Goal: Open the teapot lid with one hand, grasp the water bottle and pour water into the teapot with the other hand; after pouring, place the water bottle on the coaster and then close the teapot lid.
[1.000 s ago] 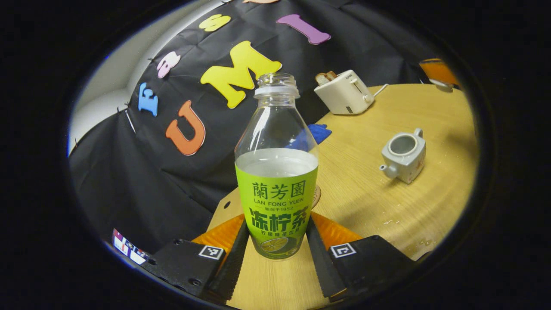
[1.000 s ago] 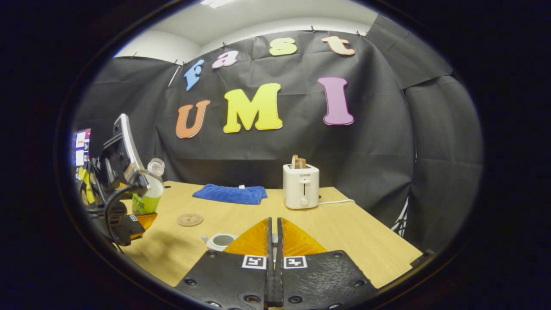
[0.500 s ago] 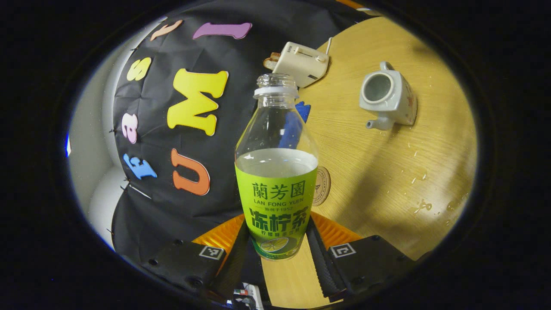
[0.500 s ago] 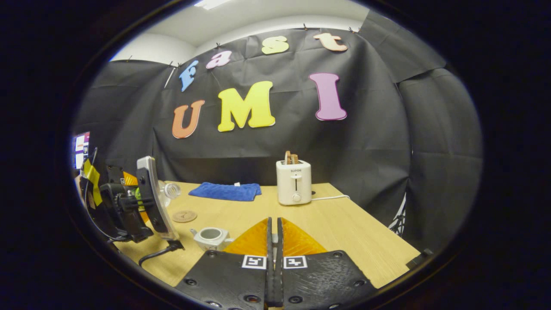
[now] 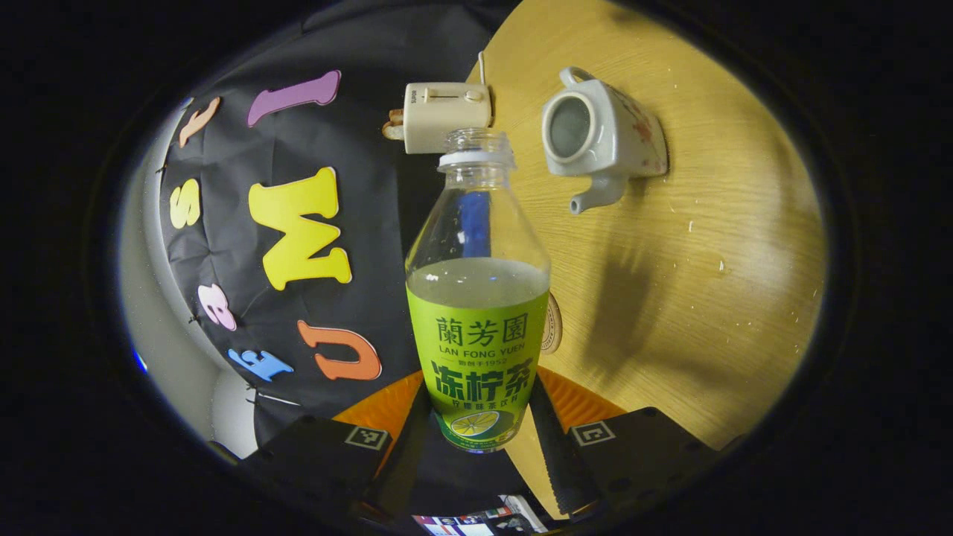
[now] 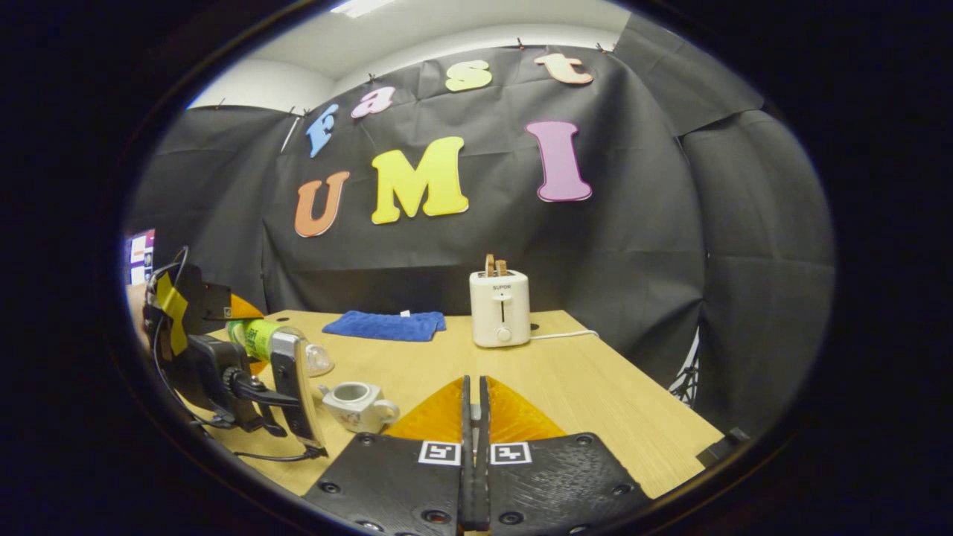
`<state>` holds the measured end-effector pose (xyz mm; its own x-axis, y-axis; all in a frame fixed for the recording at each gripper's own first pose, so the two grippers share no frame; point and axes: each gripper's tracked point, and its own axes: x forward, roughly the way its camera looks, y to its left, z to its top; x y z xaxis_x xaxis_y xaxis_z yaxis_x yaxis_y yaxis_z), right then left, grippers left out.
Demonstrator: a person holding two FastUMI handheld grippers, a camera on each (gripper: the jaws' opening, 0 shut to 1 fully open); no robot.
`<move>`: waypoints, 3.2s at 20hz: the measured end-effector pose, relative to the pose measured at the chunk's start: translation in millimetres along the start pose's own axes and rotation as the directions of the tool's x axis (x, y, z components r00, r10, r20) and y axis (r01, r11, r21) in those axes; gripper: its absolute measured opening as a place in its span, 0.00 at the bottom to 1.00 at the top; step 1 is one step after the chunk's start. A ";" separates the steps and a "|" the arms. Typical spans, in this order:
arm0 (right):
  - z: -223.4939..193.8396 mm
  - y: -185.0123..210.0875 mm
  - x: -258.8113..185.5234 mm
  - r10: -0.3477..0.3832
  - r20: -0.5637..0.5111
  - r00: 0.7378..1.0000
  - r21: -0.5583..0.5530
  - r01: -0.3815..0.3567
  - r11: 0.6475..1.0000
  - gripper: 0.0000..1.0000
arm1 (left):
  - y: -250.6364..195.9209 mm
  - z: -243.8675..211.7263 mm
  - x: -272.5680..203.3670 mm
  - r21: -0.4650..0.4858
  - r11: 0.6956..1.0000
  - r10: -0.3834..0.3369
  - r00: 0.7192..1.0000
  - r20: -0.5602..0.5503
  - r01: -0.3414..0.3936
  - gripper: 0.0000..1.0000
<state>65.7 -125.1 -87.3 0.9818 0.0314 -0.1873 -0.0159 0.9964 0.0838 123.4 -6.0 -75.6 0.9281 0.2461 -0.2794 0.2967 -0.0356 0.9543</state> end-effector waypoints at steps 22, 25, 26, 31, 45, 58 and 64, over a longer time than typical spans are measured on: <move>-8.9 -8.9 -0.9 0.002 -0.006 1.000 0.025 -0.001 1.000 0.00 | 35.6 17.0 5.7 0.360 0.931 0.078 0.997 -0.025 -0.064 0.74; -11.4 -8.9 -0.2 0.003 -0.011 1.000 0.030 -0.003 1.000 0.00 | 37.4 19.5 5.3 0.386 0.920 0.086 0.996 -0.024 -0.070 0.74; -11.2 -9.0 -0.6 0.004 -0.012 1.000 0.031 -0.004 1.000 0.00 | 39.7 20.8 5.0 0.400 0.913 0.090 0.996 -0.021 -0.075 0.74; -12.0 -9.7 0.0 0.006 -0.010 1.000 0.034 -0.006 0.999 0.00 | 44.9 23.0 1.7 0.443 0.893 0.102 0.995 -0.019 -0.083 0.74; -13.3 -10.3 -2.7 0.013 -0.005 1.000 0.054 -0.013 0.998 0.00 | 64.1 43.6 -9.8 0.568 0.809 0.172 0.985 0.013 -0.149 0.74; -13.0 -15.5 -4.5 0.002 -0.001 1.000 0.063 -0.002 0.998 0.00 | 69.8 39.5 -7.4 0.548 0.819 0.191 0.981 0.017 -0.169 0.74; -9.3 -14.8 -6.1 -0.006 0.005 1.000 0.058 0.006 0.998 0.00 | 48.2 37.4 -0.6 0.396 0.908 0.125 0.990 0.063 -0.140 0.77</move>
<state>58.3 -139.3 -96.5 0.9828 0.0248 -0.1832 0.0010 0.9902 0.1395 145.6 -44.1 -33.4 0.9703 0.1784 -0.1636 0.2284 -0.4501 0.8633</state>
